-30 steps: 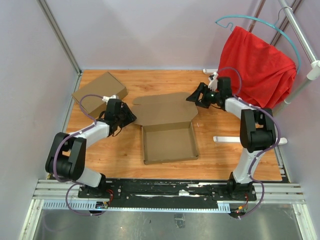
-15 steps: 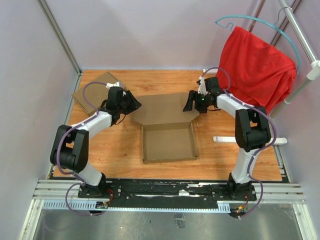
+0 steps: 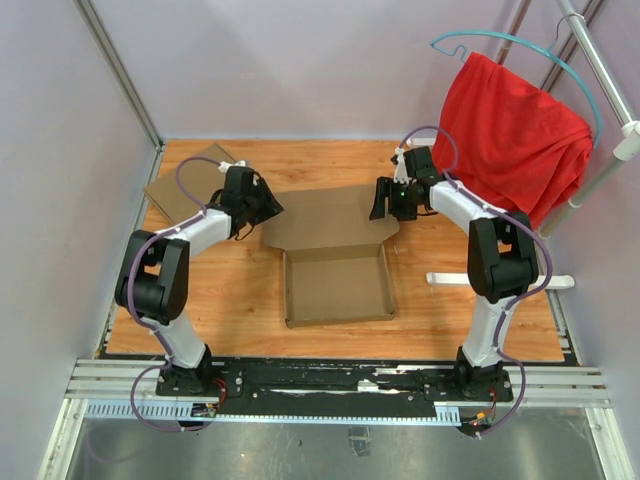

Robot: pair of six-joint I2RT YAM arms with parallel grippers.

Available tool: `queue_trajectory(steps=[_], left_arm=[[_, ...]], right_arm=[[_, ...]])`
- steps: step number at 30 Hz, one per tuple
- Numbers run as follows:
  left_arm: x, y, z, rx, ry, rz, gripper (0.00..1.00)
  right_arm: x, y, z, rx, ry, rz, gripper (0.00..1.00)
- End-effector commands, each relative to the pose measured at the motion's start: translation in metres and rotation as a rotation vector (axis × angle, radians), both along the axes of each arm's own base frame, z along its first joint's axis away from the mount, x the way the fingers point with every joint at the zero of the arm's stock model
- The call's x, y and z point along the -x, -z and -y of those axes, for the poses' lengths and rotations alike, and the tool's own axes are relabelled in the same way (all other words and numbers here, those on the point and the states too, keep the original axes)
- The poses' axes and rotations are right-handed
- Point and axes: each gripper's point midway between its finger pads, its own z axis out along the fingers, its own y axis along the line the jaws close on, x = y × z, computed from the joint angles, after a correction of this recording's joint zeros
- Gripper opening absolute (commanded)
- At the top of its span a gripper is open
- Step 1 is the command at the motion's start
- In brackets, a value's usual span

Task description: Fold the paper box

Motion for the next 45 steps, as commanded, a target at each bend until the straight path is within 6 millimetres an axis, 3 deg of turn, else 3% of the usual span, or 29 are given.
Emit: queue_trajectory(steps=[1, 4, 5, 8, 11, 12, 14, 16, 18, 21, 22, 24, 25, 27, 29, 30, 31, 33, 34, 37, 45], left_arm=[[0.015, -0.022, -0.037, -0.114, -0.109, 0.038, 0.52], [0.032, -0.029, -0.037, -0.104, -0.082, 0.059, 0.55], [0.036, -0.029, -0.036, -0.097, -0.07, 0.062, 0.55], [0.044, -0.034, -0.036, -0.074, -0.076, 0.094, 0.55], [0.052, -0.049, -0.036, -0.034, -0.085, 0.161, 0.58], [0.055, -0.055, -0.036, -0.022, -0.084, 0.186, 0.59], [0.06, -0.068, -0.037, -0.004, -0.084, 0.236, 0.63], [0.064, -0.078, -0.039, 0.01, -0.094, 0.288, 0.78], [0.069, -0.077, -0.04, 0.047, -0.112, 0.314, 0.9], [0.071, -0.069, -0.032, 0.152, -0.092, 0.316, 0.94], [0.071, -0.064, -0.028, 0.183, -0.069, 0.306, 0.93], [0.071, -0.052, -0.027, 0.232, -0.046, 0.26, 0.82], [0.072, -0.046, -0.028, 0.246, -0.047, 0.243, 0.74], [0.072, -0.039, -0.036, 0.243, -0.074, 0.244, 0.45], [0.072, -0.037, -0.048, 0.21, -0.123, 0.261, 0.22], [0.072, -0.038, -0.052, 0.195, -0.138, 0.273, 0.19], [0.072, -0.04, -0.053, 0.185, -0.139, 0.285, 0.19], [0.07, -0.041, -0.052, 0.174, -0.123, 0.289, 0.39], [0.069, -0.04, -0.05, 0.172, -0.106, 0.282, 0.5], [0.066, -0.033, -0.047, 0.17, -0.089, 0.258, 0.58], [0.053, -0.013, -0.038, 0.192, -0.053, 0.208, 0.57]], right_arm=[[0.0, -0.007, 0.011, 0.063, 0.013, 0.016, 0.72], [-0.006, -0.015, 0.01, -0.109, 0.036, 0.052, 0.86], [-0.012, -0.019, 0.011, -0.175, 0.054, 0.086, 1.0], [-0.015, -0.023, 0.026, -0.226, 0.092, 0.099, 0.99], [-0.014, -0.029, 0.045, -0.09, 0.116, 0.097, 0.99], [-0.012, -0.036, 0.051, -0.036, 0.129, 0.113, 0.99], [-0.01, -0.072, 0.059, 0.061, 0.152, 0.237, 0.99], [-0.006, -0.105, 0.049, 0.041, 0.17, 0.406, 0.98], [0.008, -0.119, 0.023, -0.171, 0.17, 0.43, 0.98], [0.026, -0.146, -0.021, -0.474, -0.109, 0.549, 0.98], [0.027, -0.146, -0.027, -0.524, -0.139, 0.503, 0.92], [0.021, -0.133, -0.029, -0.488, -0.147, 0.392, 0.22], [0.016, -0.119, -0.019, -0.398, -0.091, 0.317, 0.03], [0.013, -0.099, 0.001, -0.222, 0.009, 0.285, 0.01], [0.011, -0.09, 0.022, -0.113, 0.104, 0.286, 0.01], [0.011, -0.086, 0.029, -0.08, 0.132, 0.284, 0.03], [0.01, -0.082, 0.035, -0.052, 0.157, 0.275, 0.25], [0.009, -0.072, 0.04, -0.025, 0.174, 0.245, 0.74], [0.007, -0.067, 0.04, -0.024, 0.17, 0.218, 0.83], [0.005, -0.053, 0.036, -0.036, 0.157, 0.161, 0.86], [0.002, -0.024, 0.033, -0.014, 0.148, 0.058, 0.82]])
